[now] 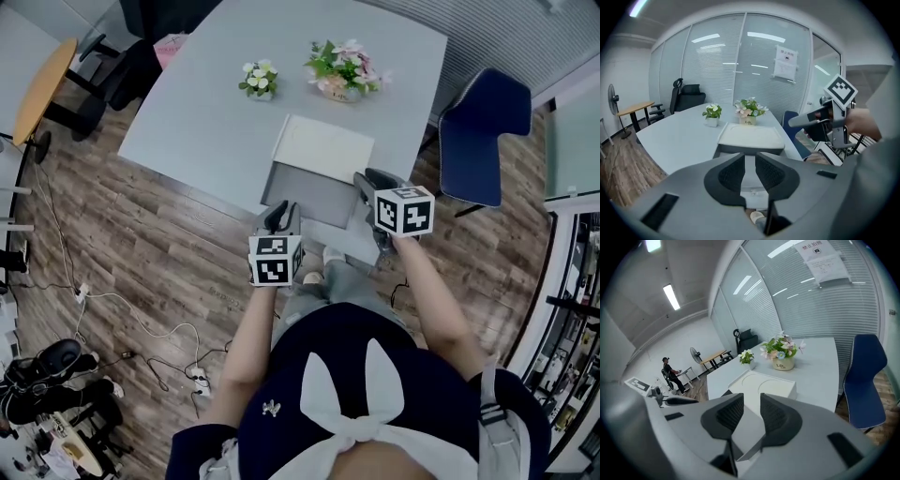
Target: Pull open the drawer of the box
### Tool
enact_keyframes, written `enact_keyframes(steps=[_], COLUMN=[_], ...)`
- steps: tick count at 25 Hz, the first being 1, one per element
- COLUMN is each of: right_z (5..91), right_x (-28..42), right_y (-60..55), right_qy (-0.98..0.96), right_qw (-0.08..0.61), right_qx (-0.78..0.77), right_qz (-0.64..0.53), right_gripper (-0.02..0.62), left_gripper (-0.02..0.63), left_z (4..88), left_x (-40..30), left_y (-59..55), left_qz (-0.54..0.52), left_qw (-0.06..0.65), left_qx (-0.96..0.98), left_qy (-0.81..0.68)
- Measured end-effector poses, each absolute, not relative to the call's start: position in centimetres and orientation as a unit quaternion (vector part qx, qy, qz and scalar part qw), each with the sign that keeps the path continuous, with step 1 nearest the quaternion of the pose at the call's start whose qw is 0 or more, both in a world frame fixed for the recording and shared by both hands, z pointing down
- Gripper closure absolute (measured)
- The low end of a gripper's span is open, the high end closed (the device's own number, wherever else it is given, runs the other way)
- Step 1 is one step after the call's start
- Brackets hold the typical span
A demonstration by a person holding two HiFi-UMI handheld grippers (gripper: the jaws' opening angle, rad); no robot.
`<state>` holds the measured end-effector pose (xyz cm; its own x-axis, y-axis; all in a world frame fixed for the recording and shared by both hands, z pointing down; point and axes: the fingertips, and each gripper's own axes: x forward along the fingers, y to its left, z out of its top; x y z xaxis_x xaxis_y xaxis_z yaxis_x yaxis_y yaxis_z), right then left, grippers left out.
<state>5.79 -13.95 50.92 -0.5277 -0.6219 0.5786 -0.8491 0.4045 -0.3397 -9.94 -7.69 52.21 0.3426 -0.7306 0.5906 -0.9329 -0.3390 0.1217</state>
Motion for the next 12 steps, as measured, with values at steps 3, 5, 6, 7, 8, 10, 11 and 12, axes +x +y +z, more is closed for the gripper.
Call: enact_keyframes(steps=[3,5,6,7,8,10,11,12], right_z=[49.4,48.5,48.2,47.8,47.4,46.8,46.5,46.2], right_x=[4.9,4.4,4.2,4.0,3.7,3.3,3.1,2.8], right_y=[-13.3,-12.8,-12.6,-12.4,-12.2,-11.8,-11.6,-11.4], right_qy=[-0.831,-0.837,-0.840,-0.843,-0.846,-0.850,-0.852,-0.855], right_qw=[0.181,0.180,0.181,0.182,0.185,0.187,0.186,0.183], right_qx=[0.443,0.439,0.438,0.436,0.436,0.437,0.436,0.435], right_qz=[0.285,0.272,0.265,0.256,0.246,0.227,0.220,0.216], right_gripper=[0.502,0.520,0.536,0.549,0.563,0.588,0.589,0.589], left_gripper=[0.537,0.552,0.556,0.560,0.561,0.565,0.567,0.569], left_z=[50.5,49.4,48.8,48.3,47.7,46.8,46.4,46.1], left_x=[-9.5,-9.2,-9.1,-8.9,-8.8,-8.5,-8.4,-8.3], left_y=[-8.0,-8.2,-8.3,-8.3,-8.4,-8.5,-8.6,-8.6], left_qz=[0.210,0.199,0.192,0.185,0.177,0.161,0.155,0.151], left_qw=[0.217,0.210,0.206,0.204,0.202,0.201,0.201,0.199], left_qx=[0.794,0.798,0.800,0.803,0.805,0.811,0.813,0.814], left_qy=[-0.528,-0.530,-0.530,-0.529,-0.528,-0.526,-0.525,-0.525])
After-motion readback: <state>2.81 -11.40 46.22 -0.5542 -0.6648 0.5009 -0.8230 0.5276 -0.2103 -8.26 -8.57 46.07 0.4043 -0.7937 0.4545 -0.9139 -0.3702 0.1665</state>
